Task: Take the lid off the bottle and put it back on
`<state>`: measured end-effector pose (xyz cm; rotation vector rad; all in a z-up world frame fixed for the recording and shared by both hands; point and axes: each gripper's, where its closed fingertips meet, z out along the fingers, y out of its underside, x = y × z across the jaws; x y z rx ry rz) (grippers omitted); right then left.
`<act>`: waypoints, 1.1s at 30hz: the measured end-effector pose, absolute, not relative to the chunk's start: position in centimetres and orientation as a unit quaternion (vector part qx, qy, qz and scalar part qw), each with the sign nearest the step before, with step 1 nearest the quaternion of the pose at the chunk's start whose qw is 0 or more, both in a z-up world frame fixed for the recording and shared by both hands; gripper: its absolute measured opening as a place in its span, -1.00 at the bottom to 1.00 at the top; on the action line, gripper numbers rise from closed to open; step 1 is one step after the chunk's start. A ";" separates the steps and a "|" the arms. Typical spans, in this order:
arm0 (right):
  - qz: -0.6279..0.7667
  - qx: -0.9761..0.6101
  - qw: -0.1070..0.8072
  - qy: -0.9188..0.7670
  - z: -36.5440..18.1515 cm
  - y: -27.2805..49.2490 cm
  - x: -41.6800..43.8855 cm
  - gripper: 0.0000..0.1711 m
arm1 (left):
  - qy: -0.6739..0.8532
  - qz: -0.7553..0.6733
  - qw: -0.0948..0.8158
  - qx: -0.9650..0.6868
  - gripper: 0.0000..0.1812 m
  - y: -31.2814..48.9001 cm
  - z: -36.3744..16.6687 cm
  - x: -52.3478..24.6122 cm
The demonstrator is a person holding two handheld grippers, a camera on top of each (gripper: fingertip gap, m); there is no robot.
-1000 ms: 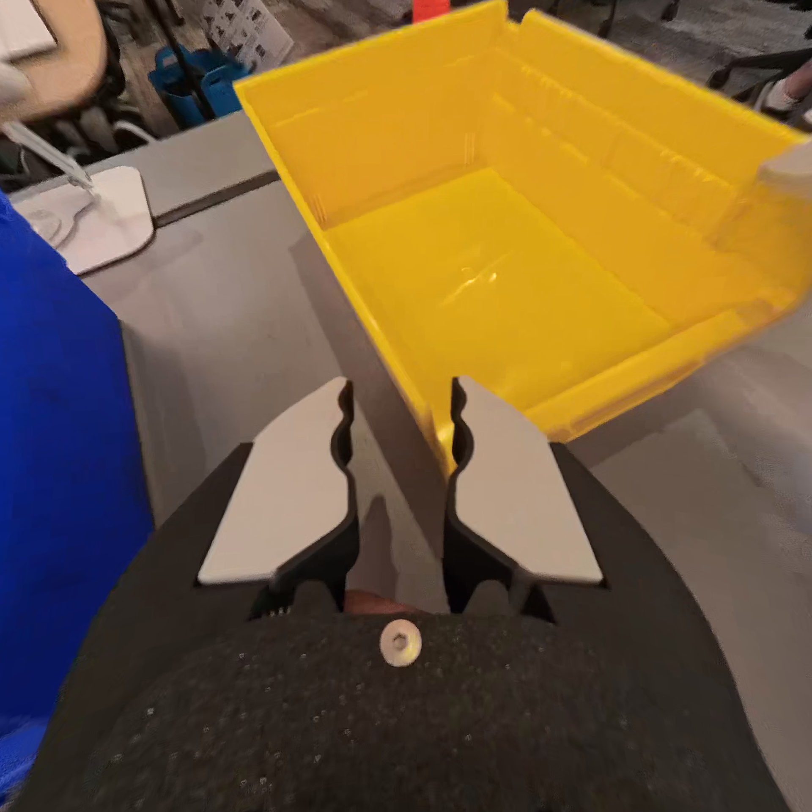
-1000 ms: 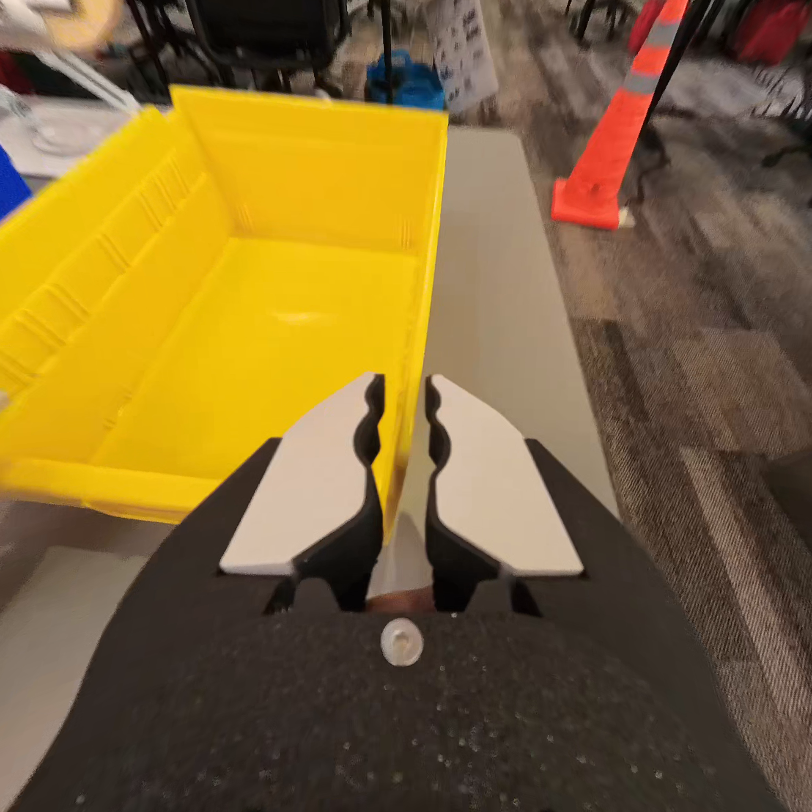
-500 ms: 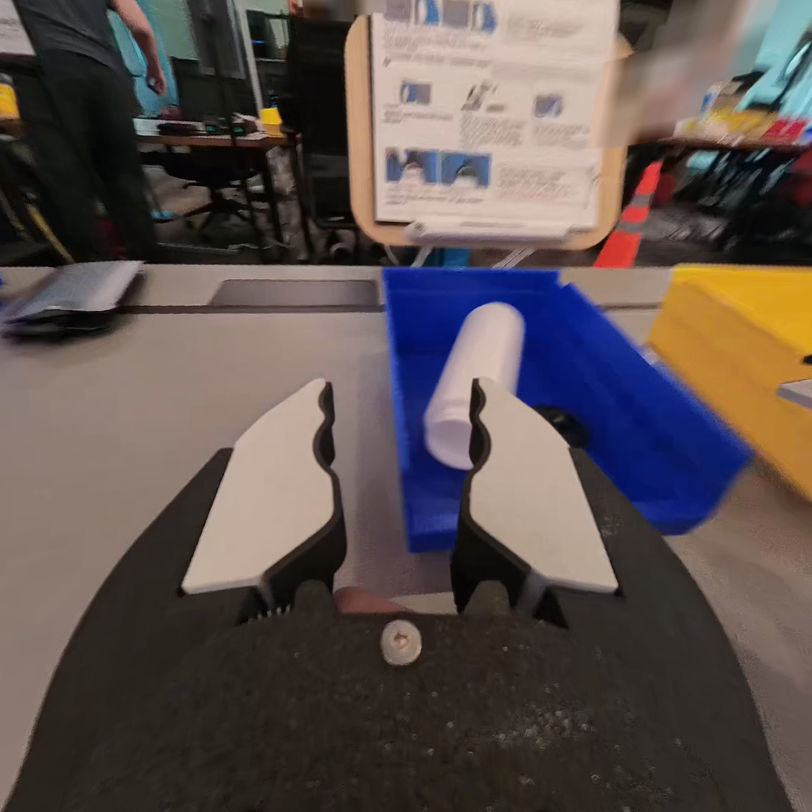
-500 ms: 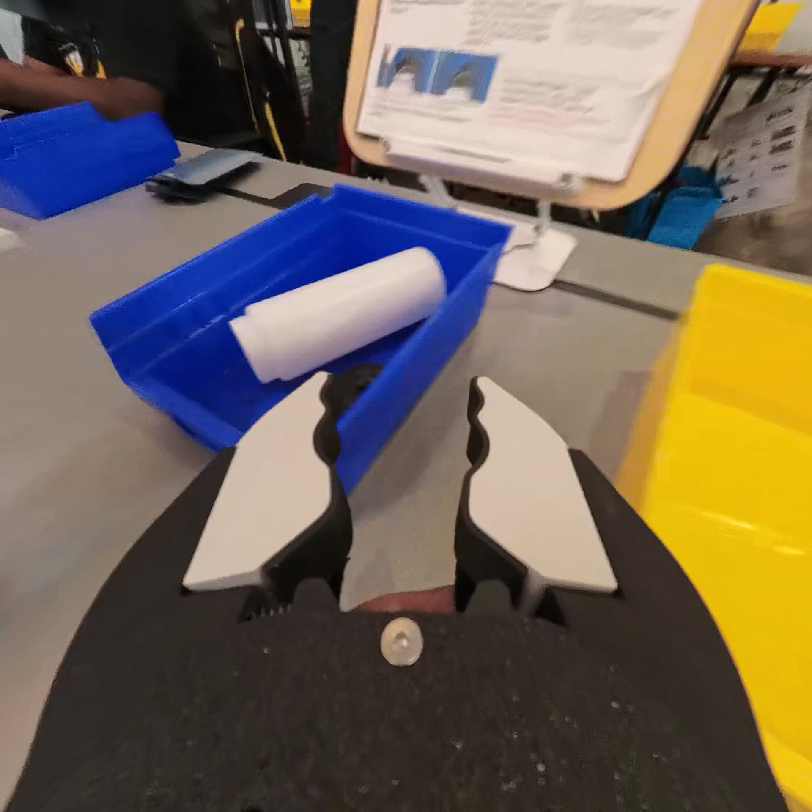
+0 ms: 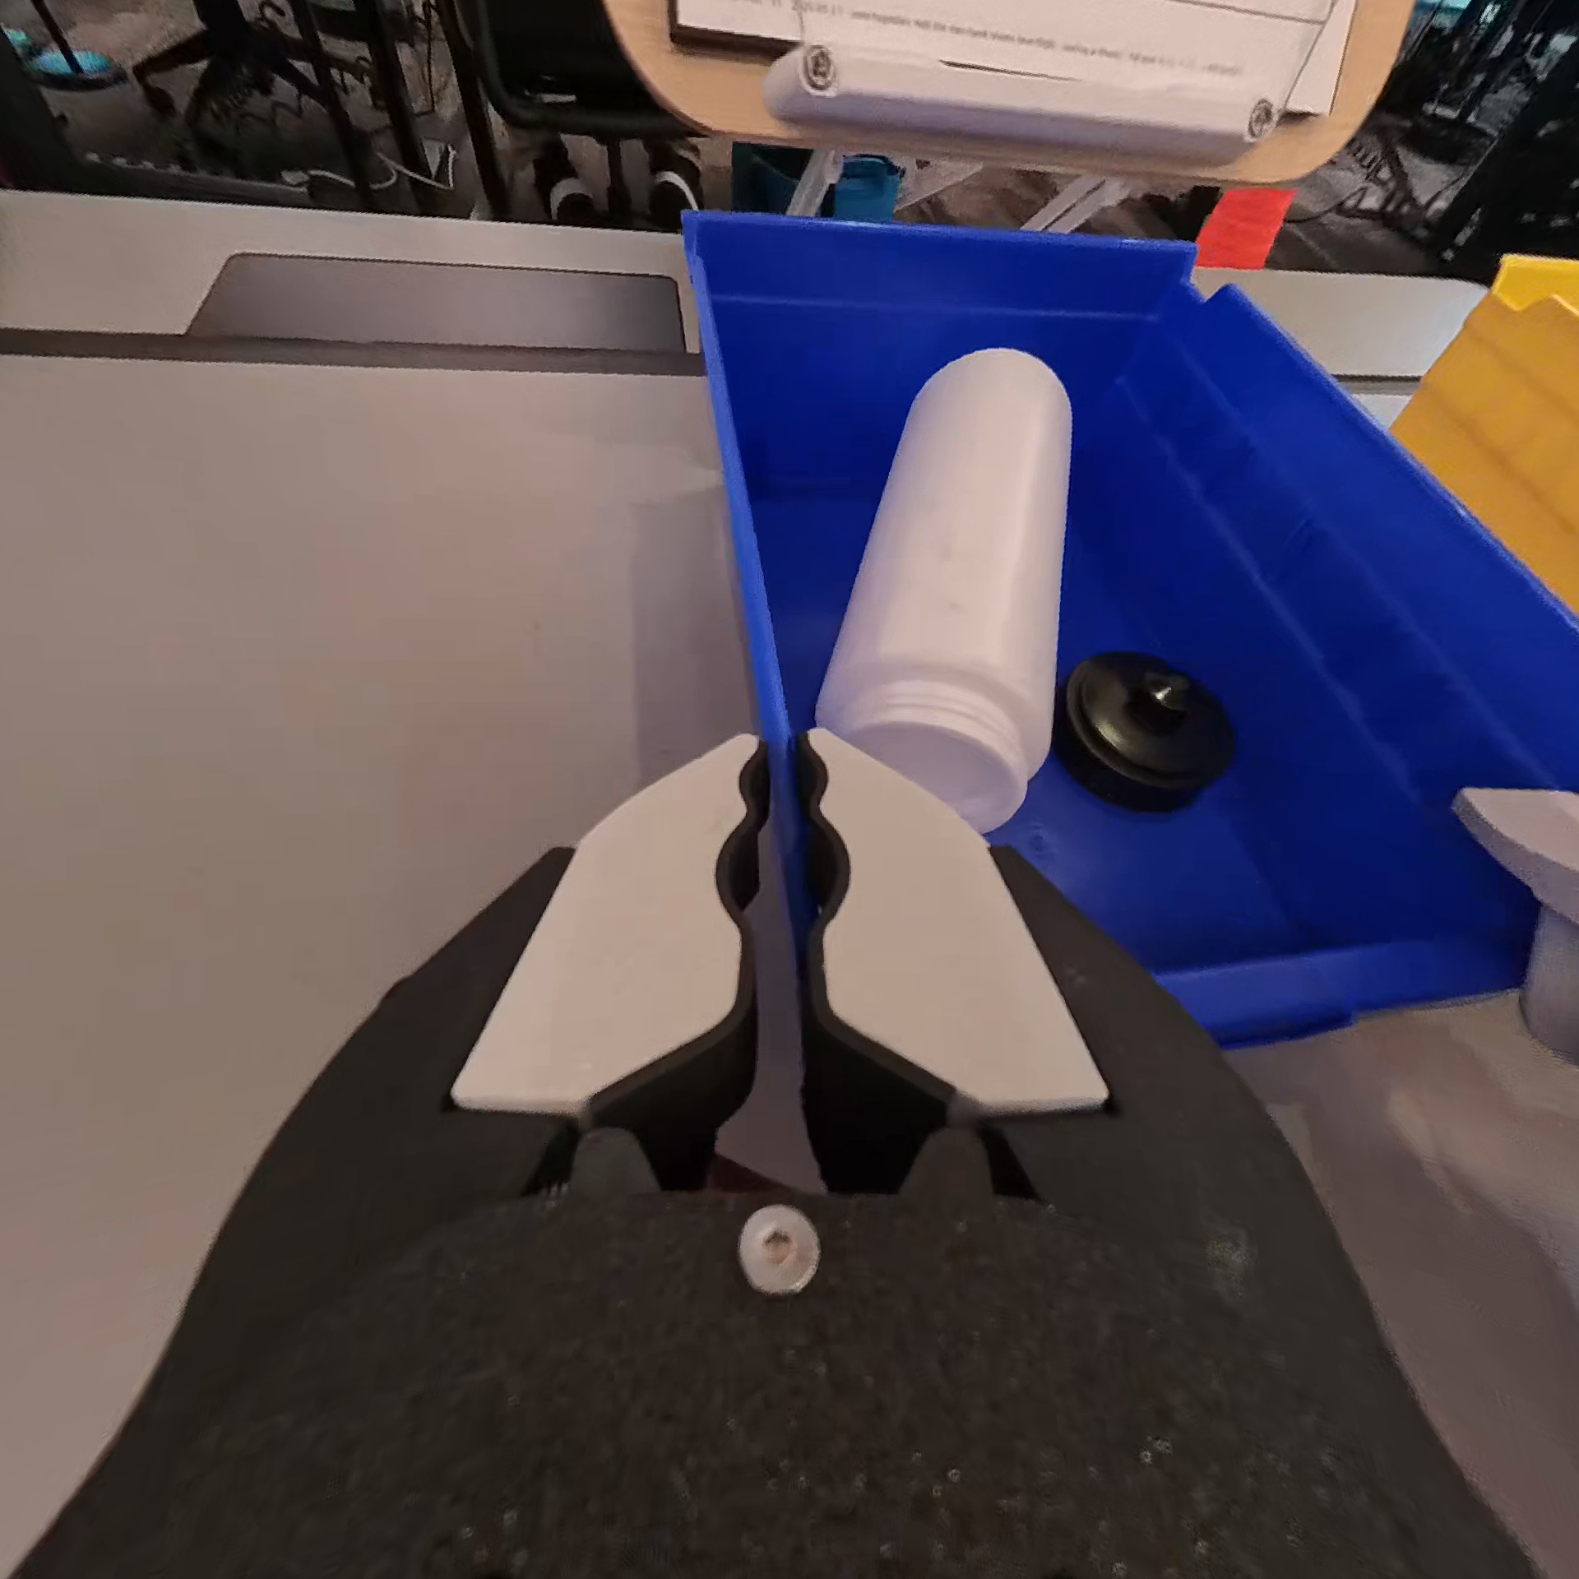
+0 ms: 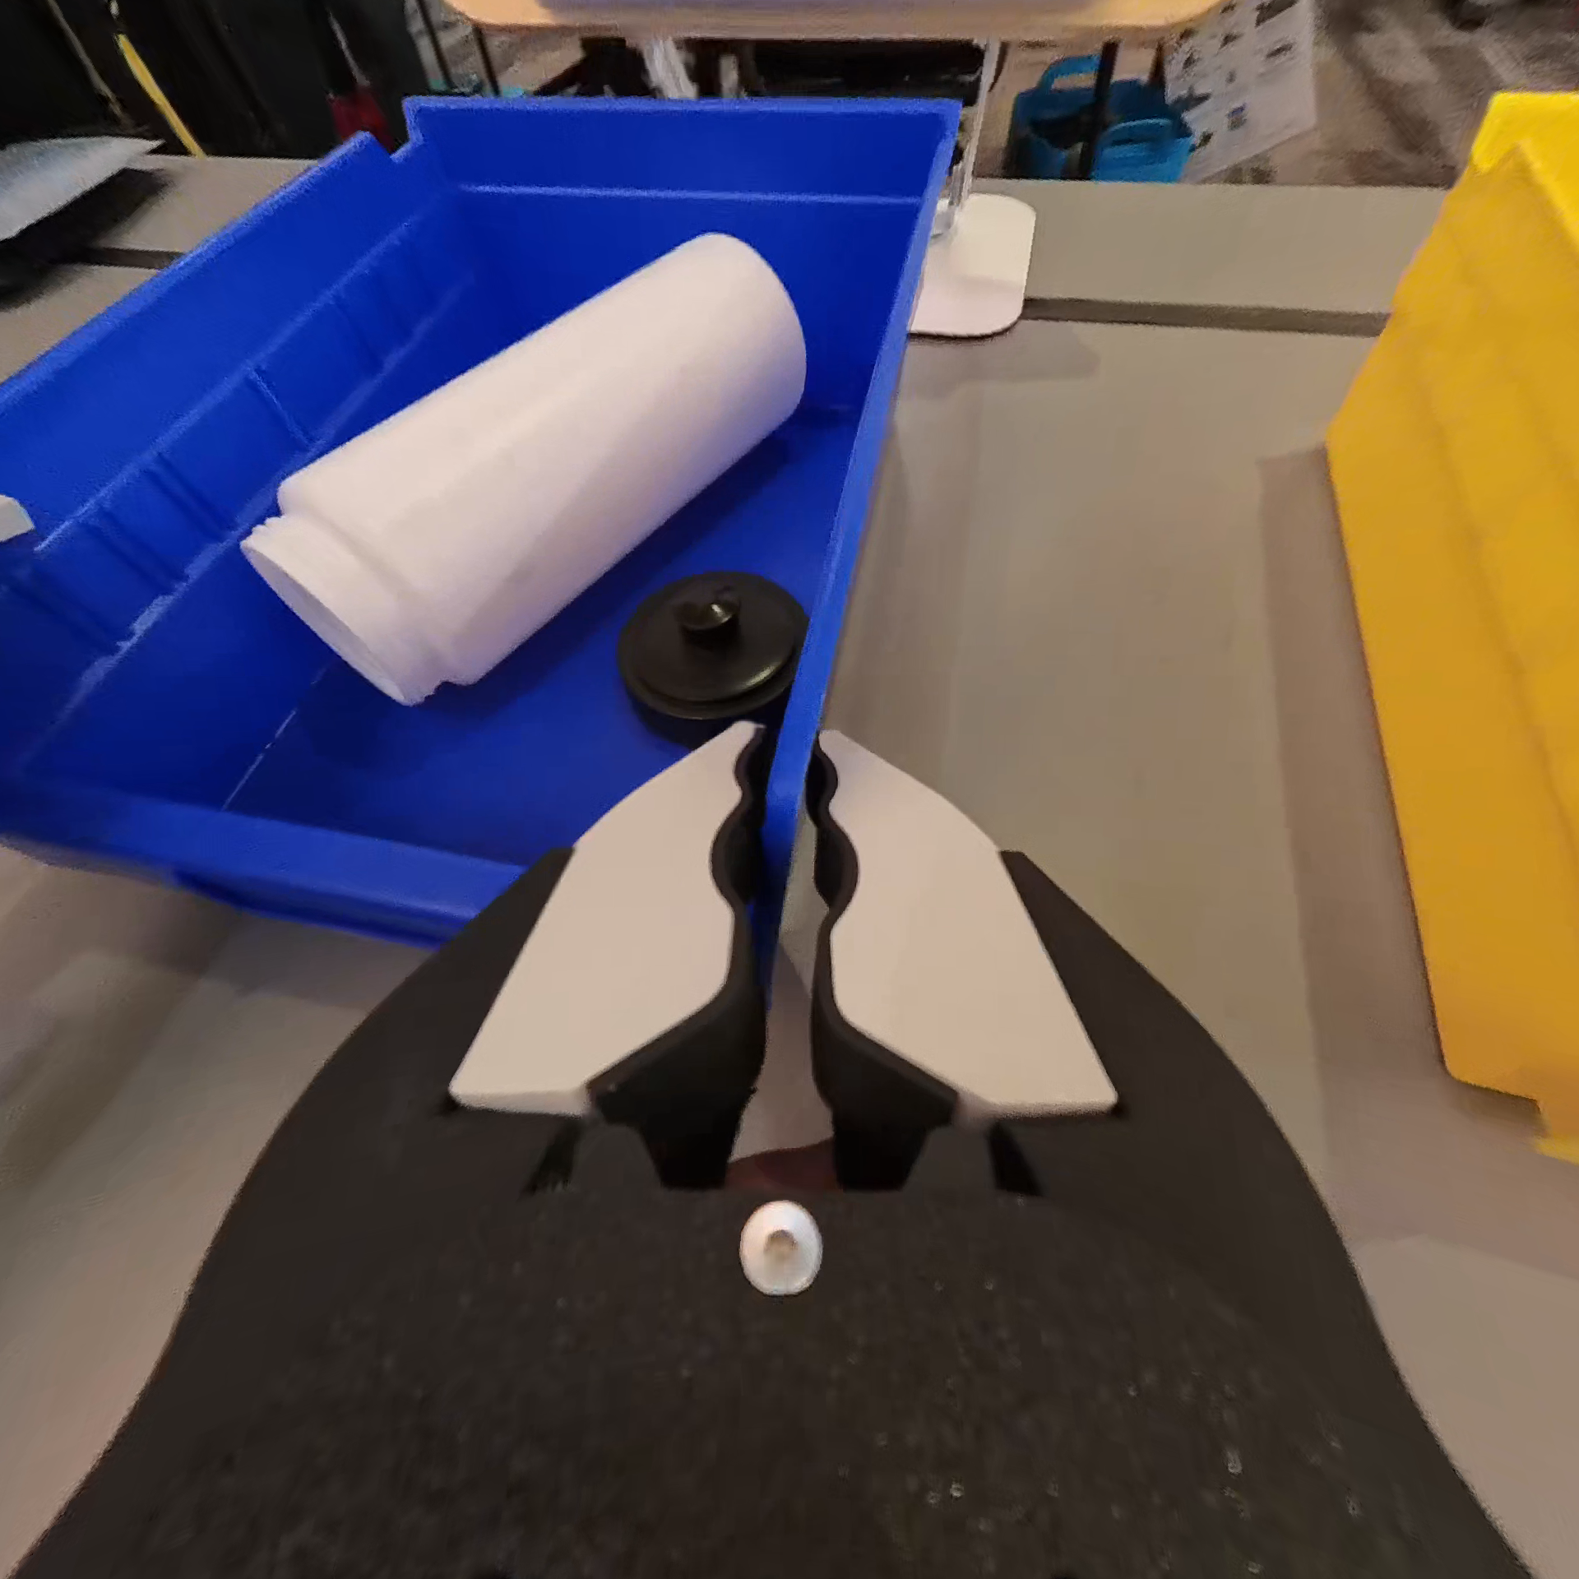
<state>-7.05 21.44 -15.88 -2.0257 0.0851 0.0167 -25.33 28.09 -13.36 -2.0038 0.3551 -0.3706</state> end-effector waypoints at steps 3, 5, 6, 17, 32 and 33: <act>-0.001 -0.836 0.548 0.032 -15.0 21.5 -8.8 -0.94 | 0.150 -0.144 0.521 -0.828 -0.95 28.3 -12.5 -27.4; 0.012 -0.830 0.557 0.031 -14.3 21.6 -11.0 -0.94 | 0.153 -0.126 0.543 -0.816 -0.95 28.0 -11.6 -30.0; 0.017 -0.826 0.562 0.025 -14.0 21.7 -12.4 -0.94 | 0.148 -0.116 0.553 -0.812 -0.95 27.9 -11.1 -31.5; 0.086 -0.824 0.559 -0.024 -12.7 26.9 -30.0 -0.94 | 0.071 -0.043 0.607 -0.790 -0.96 31.1 -8.8 -49.3; 0.185 -0.832 0.510 -0.114 -14.3 26.3 -33.5 -0.64 | 0.055 -0.040 0.580 -0.812 -0.65 32.5 -11.0 -52.7; 0.211 -0.829 0.501 -0.134 -13.8 25.2 -33.3 -0.62 | 0.054 -0.046 0.595 -0.801 -0.63 31.9 -9.7 -52.4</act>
